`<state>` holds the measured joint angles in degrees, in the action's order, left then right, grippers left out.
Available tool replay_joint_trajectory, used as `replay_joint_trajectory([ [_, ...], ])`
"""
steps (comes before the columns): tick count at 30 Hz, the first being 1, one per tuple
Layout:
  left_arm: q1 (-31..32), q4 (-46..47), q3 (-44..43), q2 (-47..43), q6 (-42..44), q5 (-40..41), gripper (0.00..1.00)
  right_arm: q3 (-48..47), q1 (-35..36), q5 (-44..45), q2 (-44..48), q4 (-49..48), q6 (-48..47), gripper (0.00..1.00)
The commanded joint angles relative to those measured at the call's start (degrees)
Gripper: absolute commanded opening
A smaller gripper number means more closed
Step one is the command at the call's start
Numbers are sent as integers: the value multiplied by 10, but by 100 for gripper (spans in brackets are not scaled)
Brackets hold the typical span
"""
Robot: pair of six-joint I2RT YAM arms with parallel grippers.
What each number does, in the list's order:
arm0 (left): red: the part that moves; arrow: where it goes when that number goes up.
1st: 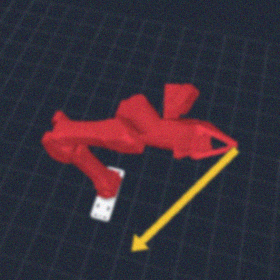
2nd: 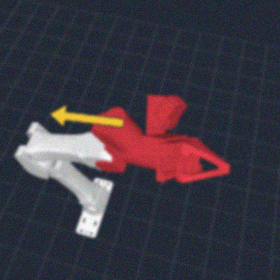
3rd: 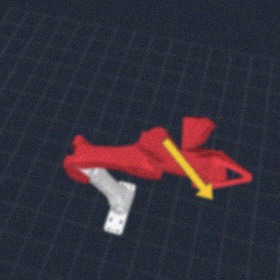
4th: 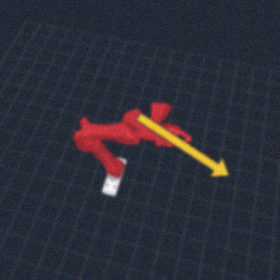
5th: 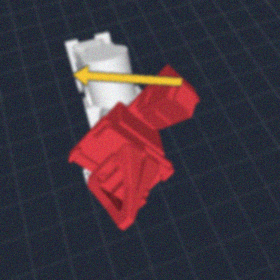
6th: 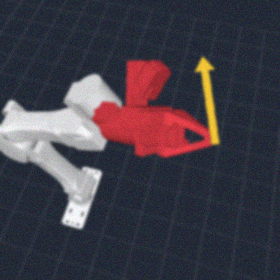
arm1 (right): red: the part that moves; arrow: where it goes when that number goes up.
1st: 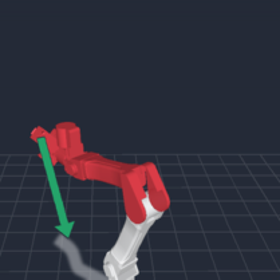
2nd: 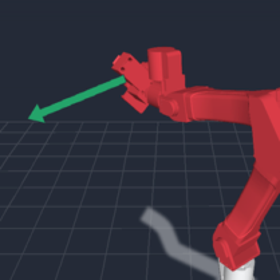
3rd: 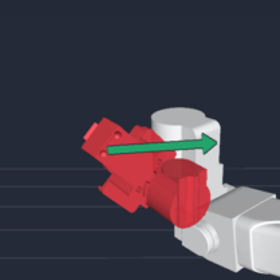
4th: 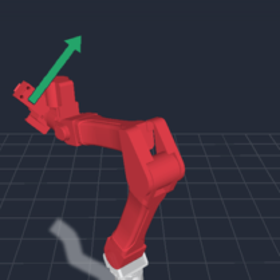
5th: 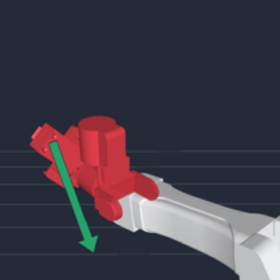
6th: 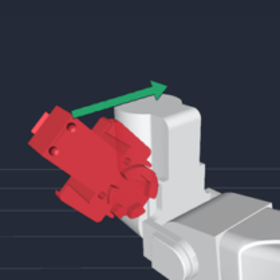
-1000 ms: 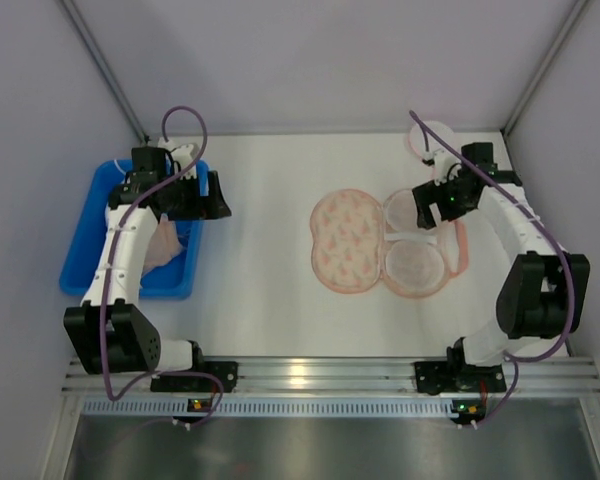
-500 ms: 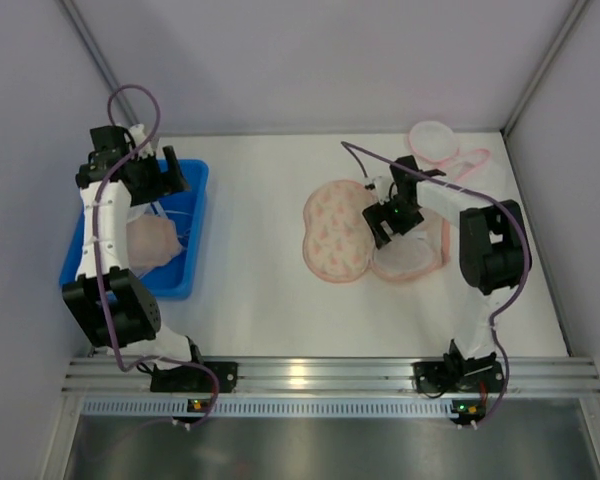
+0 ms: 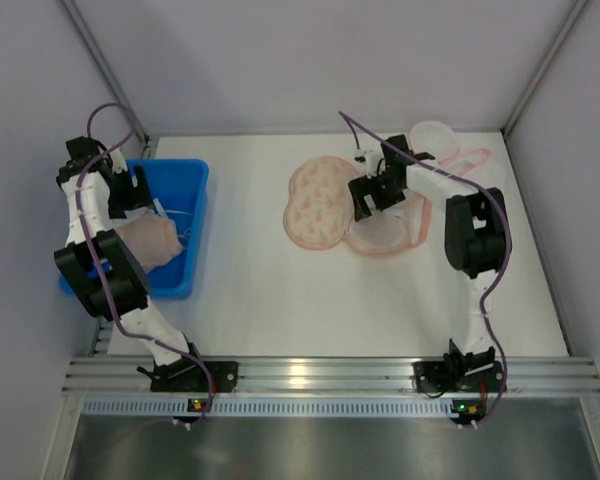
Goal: Place the bra in the laundry bag and zip it closed
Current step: Open the laundry bag at the center of the board.
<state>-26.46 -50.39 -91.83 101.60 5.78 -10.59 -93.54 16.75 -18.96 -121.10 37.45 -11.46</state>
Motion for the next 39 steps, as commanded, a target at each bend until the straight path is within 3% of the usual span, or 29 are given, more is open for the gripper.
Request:
replay_joint_trajectory([
  [1,-2,-2,-11,-6,51,13,82,-24,5,-58,50,19,-8,100],
  [6,-3,9,65,-40,45,32,81,-4,1,-72,117,45,-11,99],
  [10,-6,69,132,-83,47,45,80,6,1,-83,150,64,-14,99],
  [16,-7,84,45,-17,32,37,72,17,1,-86,171,80,-4,99],
  [24,-7,84,-78,89,24,15,70,3,1,-83,170,94,7,99],
  [31,-6,85,-113,154,-2,-22,73,-8,1,-84,156,101,10,99],
  [39,0,86,-115,149,-11,-38,77,3,1,-93,155,101,14,99],
])
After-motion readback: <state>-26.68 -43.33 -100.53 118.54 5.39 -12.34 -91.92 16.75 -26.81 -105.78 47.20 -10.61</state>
